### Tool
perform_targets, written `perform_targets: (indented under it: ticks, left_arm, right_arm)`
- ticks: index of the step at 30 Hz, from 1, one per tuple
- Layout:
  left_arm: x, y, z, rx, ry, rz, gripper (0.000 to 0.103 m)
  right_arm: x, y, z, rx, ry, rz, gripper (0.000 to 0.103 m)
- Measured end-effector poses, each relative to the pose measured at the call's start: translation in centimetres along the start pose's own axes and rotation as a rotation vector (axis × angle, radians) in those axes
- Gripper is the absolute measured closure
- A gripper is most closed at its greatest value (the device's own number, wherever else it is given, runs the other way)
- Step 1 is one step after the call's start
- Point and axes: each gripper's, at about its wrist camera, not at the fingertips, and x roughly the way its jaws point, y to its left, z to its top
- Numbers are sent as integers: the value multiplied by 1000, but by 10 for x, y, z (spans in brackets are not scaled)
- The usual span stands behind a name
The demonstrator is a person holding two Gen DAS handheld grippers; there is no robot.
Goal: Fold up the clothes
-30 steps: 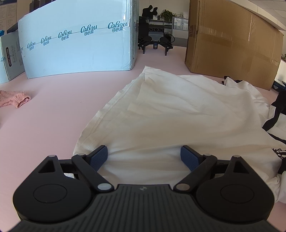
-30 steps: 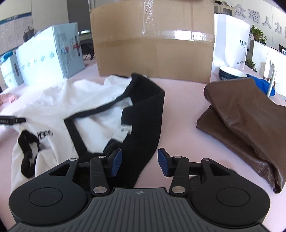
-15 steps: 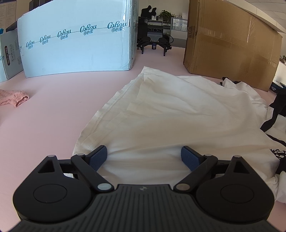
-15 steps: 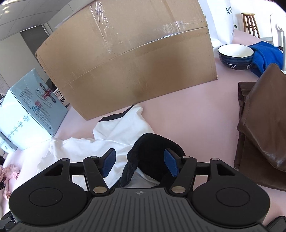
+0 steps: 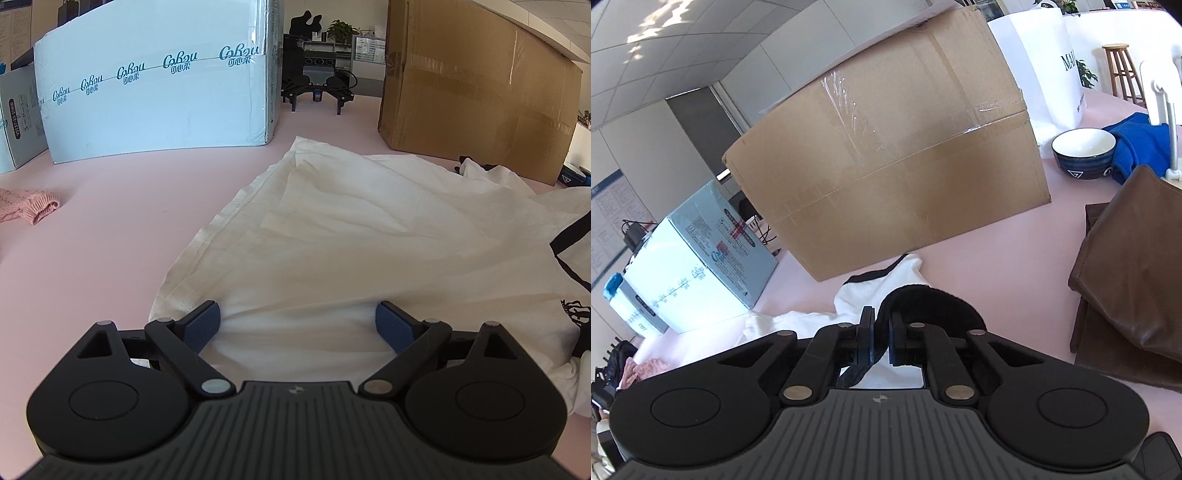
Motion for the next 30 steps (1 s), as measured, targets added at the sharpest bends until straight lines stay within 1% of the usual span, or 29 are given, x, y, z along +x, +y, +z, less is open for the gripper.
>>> perform_targets:
  ticks: [5, 8, 11, 13, 15, 16, 17, 18, 21, 23, 27, 30]
  left_arm:
    - [1, 0, 0, 3, 0, 3, 12]
    - [1, 0, 0, 4, 0, 4, 12]
    - [1, -1, -1, 5, 0, 5, 12]
    - [1, -1, -1, 6, 0, 5, 12]
    - [1, -2, -1, 6, -1, 5, 12]
    - [1, -2, -1, 6, -1, 5, 12]
    - [0, -1, -1, 5, -1, 5, 12]
    - [1, -1, -1, 5, -1, 5, 12]
    - [1, -2, -1, 7, -1, 6, 11]
    - [1, -1, -1, 7, -1, 6, 11]
    - [1, 0, -1, 8, -1, 5, 11]
    - [1, 0, -1, 8, -2, 6, 11]
  right_arm:
    - [-6, -17, -34, 27, 72, -26, 96]
    - [-2, -32, -53, 84, 119, -37, 96]
    - [3, -41, -64, 122, 148, -50, 96]
    - [7, -43, -68, 120, 160, -70, 96]
    - [9, -42, -69, 109, 164, -87, 93]
    - [9, -41, -69, 102, 165, -93, 86]
    - [6, -40, -68, 88, 161, -87, 75]
    - [2, -38, -67, 69, 156, -76, 72]
    - [-17, -31, -65, -37, 154, -20, 71]
    - [-27, -23, -68, -112, 183, -7, 72]
    - [-31, -17, -76, -161, 247, 20, 72]
    - [-30, -14, -82, -197, 258, 7, 72]
